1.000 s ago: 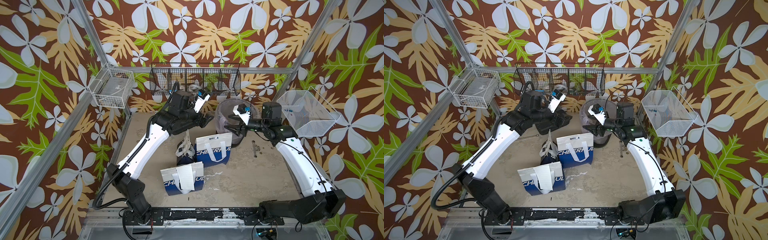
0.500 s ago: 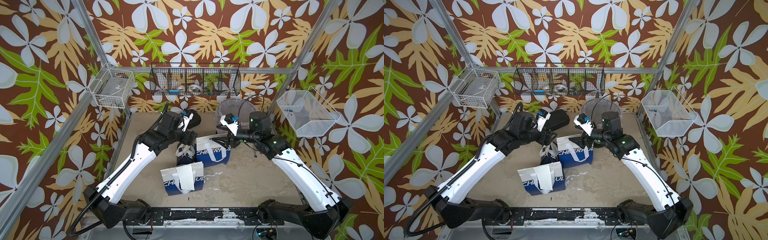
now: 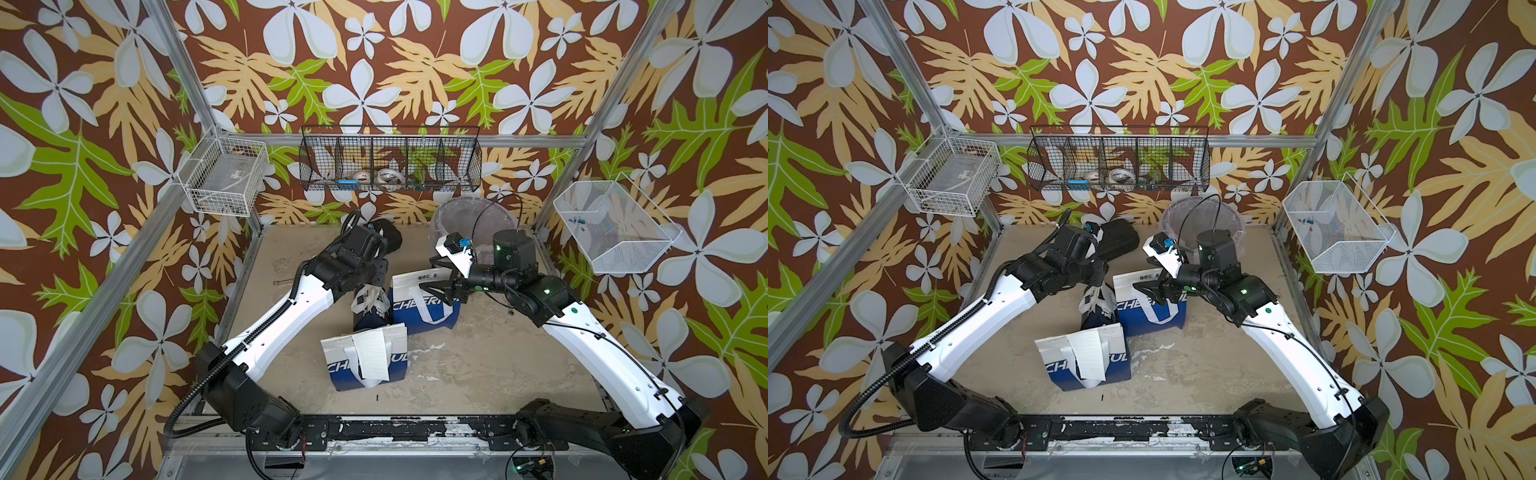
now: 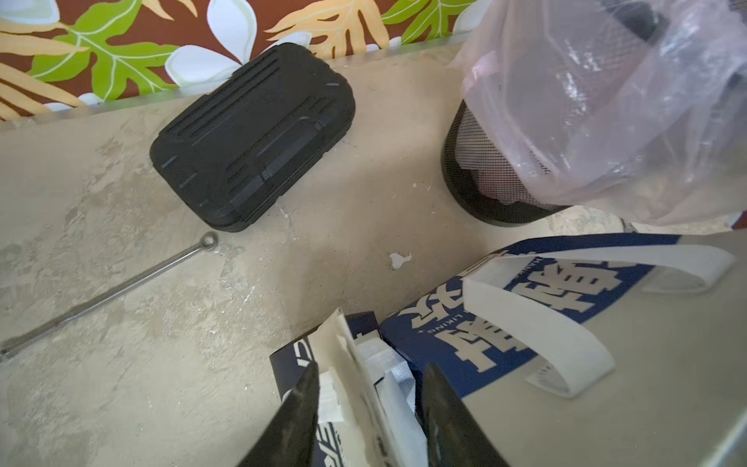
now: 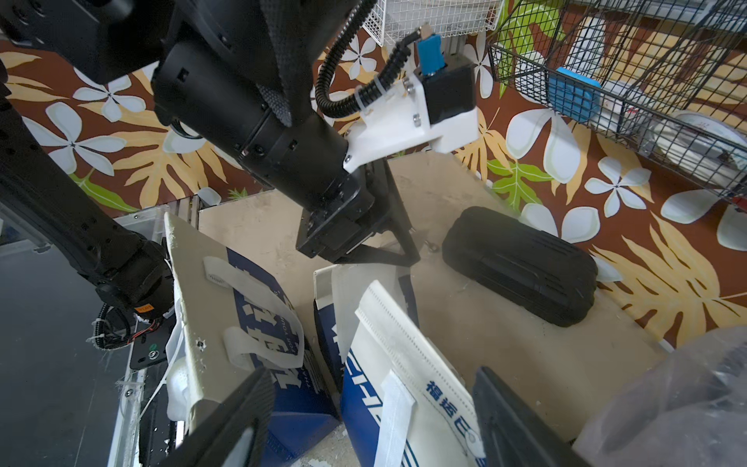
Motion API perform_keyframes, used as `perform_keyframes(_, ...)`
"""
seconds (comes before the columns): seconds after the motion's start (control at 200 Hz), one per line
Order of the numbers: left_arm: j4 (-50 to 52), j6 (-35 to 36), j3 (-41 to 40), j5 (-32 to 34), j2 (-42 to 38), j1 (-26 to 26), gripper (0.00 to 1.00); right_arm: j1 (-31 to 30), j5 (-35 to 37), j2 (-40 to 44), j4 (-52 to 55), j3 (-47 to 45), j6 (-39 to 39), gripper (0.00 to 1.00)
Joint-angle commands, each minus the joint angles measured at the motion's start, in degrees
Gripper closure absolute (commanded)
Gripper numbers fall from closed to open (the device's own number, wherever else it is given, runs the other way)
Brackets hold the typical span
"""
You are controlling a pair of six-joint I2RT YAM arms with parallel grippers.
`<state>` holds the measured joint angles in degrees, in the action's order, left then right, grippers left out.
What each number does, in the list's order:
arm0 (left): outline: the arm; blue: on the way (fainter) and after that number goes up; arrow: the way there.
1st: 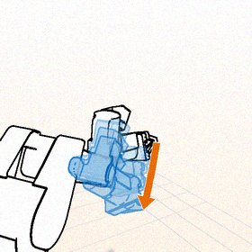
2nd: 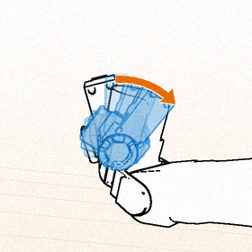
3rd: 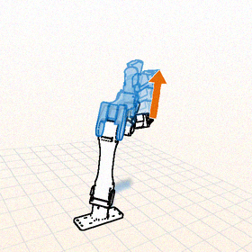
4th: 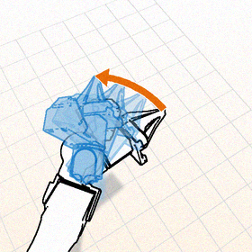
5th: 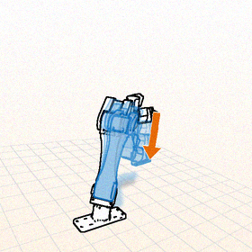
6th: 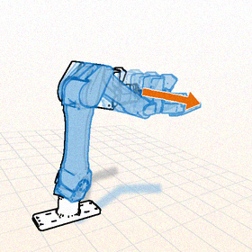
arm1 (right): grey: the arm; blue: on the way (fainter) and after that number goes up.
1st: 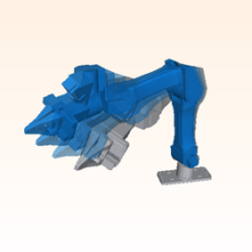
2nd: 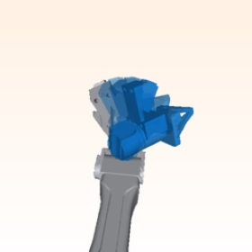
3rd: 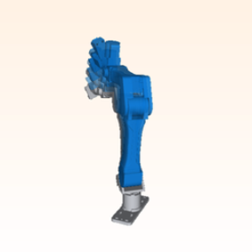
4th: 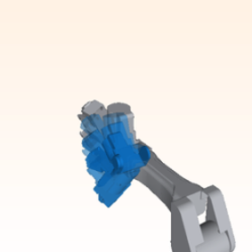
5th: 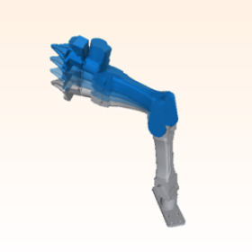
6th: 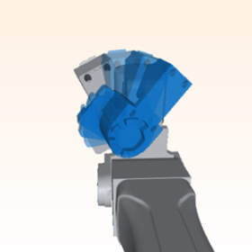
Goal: Shred takeout receipts and throw away
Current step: Pick up the takeout bag from the center of the board.
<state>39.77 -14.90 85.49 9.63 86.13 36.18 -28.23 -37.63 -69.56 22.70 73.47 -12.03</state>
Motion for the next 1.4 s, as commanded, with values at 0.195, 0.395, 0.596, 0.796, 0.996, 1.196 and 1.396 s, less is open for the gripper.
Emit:
perform_keyframes(0.195,1.17,-3.86,-0.6,3.22,0.01,0.97,1.0,-0.11,0.98,1.18,-0.63,-1.37,-0.81,0.19)
perform_keyframes(0.395,0.84,-4.94,0.24,8.72,-1.25,0.99,1.0,-0.12,0.23,0.91,-1.17,-1.63,-0.79,0.19)
perform_keyframes(0.596,-1.36,-7.92,2.11,11.33,-2.32,1.06,1.0,-0.11,-0.04,0.61,-1.46,-0.71,-0.58,0.19)
perform_keyframes(0.796,-6.9,-1.69,-0.43,-4.49,-3.99,-0.78,1.0,-0.12,-6.24,-0.6,-5.08,-0.55,0.96,0.2)
perform_keyframes(0.996,-6.12,11.0,-3.2,-20.9,-5.08,-10.03,1.0,-1.47,-11.7,-4.44,-6.61,0.6,0.35,0.22)
perform_keyframes(1.196,-7.6,16.54,-3.66,-30.06,-5.05,-13.42,1.0,-5.35,-11.71,-10.42,-5.52,4.38,-2.48,0.23)
perform_keyframes(1.396,-8.11,19.79,-4.02,-35.53,-7.69,-15.96,1.0,-7.18,-12.35,-19.05,-2.63,10.2,-5.46,0.26)
